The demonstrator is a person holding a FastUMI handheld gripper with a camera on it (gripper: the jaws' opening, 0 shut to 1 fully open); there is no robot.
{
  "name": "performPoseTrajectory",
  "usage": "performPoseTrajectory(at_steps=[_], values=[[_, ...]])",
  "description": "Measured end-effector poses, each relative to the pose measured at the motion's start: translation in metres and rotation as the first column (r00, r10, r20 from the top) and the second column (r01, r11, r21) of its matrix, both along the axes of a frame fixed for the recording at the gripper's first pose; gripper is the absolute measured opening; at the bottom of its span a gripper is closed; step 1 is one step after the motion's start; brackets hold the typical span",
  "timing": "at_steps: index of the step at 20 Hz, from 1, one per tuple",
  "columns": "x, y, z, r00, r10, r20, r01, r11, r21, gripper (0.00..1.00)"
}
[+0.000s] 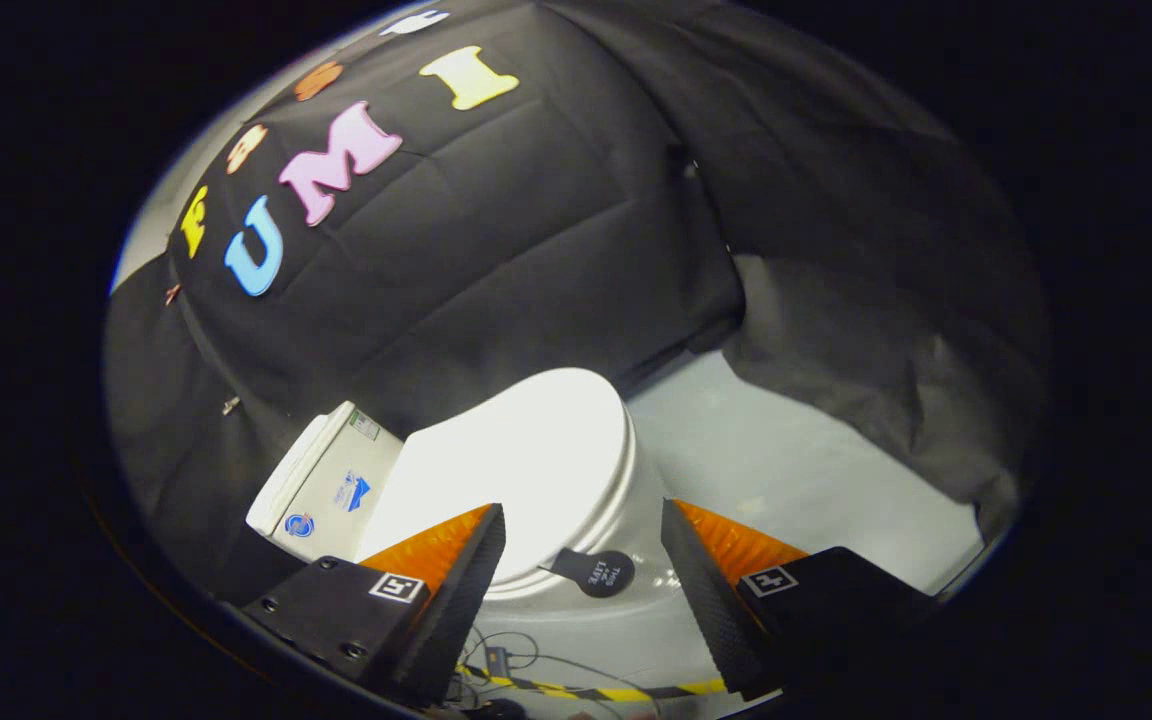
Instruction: Open the toilet lid.
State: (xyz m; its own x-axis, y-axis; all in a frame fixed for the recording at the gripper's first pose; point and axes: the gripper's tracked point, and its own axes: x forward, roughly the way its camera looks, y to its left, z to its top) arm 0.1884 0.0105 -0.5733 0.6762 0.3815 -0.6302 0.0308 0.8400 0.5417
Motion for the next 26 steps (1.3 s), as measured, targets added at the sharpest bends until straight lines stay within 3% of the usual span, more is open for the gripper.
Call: performPoseTrajectory(at_steps=[6,10,12,14,17,18,20,22,26], values=[[-0.012,0.002,-0.052,0.961,-0.073,-0.266,0.134,0.967,0.219,0.99],[-0.015,0.014,-0.063,0.929,-0.059,-0.366,0.203,0.907,0.369,0.96],[-0.021,0.018,-0.076,0.914,-0.033,-0.405,0.202,0.902,0.382,0.96],[-0.016,0.023,-0.082,0.904,-0.028,-0.427,0.214,0.893,0.396,0.73],[-0.025,0.013,-0.058,0.902,-0.023,-0.431,0.242,0.855,0.460,0.30],[-0.016,0.029,-0.073,0.906,0.002,-0.424,0.219,0.854,0.472,0.15],[-0.012,0.029,-0.066,0.913,0.010,-0.408,0.201,0.859,0.471,0.15],[-0.011,0.028,-0.060,0.916,-0.001,-0.402,0.185,0.889,0.420,0.10],[-0.005,0.034,-0.036,0.930,-0.002,-0.368,0.130,0.937,0.324,0.10]])
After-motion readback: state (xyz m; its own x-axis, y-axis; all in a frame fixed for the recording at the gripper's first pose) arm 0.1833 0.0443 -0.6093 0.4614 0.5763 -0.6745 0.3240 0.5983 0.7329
